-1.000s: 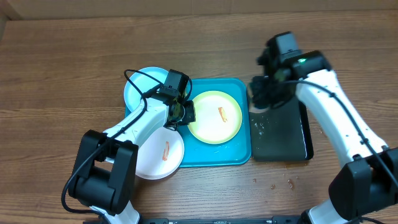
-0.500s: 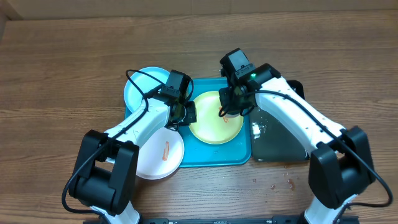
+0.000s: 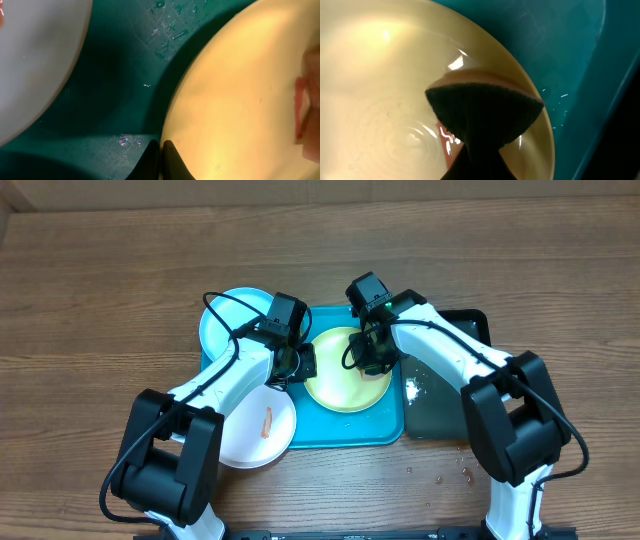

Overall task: Clean dirty plates on tray and stack at the side
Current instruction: 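Scrub the yellow plate surface with the sponge in the right gripper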

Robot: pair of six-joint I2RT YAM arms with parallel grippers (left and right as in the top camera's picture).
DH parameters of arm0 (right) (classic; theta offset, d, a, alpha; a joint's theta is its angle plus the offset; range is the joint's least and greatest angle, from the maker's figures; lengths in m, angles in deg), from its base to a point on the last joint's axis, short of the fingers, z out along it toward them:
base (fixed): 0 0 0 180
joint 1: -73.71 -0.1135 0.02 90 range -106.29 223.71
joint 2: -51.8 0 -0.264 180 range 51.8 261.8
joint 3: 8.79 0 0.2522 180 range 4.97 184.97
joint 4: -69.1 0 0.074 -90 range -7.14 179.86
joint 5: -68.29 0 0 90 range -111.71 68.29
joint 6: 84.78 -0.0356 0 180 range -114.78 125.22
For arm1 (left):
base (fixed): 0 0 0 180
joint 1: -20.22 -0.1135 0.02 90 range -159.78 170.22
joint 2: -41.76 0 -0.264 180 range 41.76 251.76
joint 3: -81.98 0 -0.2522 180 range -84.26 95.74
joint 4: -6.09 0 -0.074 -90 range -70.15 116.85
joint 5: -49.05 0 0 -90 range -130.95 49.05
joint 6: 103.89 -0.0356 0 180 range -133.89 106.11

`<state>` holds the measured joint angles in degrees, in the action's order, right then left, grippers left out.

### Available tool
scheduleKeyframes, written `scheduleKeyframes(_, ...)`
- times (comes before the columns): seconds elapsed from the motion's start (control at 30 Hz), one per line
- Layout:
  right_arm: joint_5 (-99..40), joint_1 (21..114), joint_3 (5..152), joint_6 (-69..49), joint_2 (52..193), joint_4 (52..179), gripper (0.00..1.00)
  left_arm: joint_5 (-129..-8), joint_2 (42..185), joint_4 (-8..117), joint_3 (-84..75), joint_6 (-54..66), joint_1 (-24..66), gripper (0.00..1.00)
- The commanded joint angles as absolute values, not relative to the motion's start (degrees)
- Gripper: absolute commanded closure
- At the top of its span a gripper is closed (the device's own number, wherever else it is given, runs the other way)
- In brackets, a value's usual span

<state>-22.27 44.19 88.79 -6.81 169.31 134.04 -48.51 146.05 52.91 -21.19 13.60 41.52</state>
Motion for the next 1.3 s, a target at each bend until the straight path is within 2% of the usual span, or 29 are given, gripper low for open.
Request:
scheduleKeyframes(0.0, -20.8, 44.1, 88.6, -7.3, 169.3, 133.6, 0.96, -48.9, 146.8, 53.2, -21.5, 13.5, 41.8, 0.96)
scheduleKeyframes(0.6, -19.0, 44.1, 84.2, -11.6, 171.8, 127.4, 0.96, -49.4, 146.8, 53.7, -21.5, 11.4, 41.8, 0.96)
scheduleKeyframes(1.0, -34.3, 43.8, 78.1, -11.5, 171.8, 121.4, 0.96, -50.0, 146.8, 53.6, -21.5, 10.3, 41.8, 0.96)
scheduleKeyframes(1.27, -39.2, 42.3, 75.2, -11.1, 171.8, 121.1, 0.96, -50.0, 146.8, 53.2, -21.5, 10.3, 41.8, 0.96)
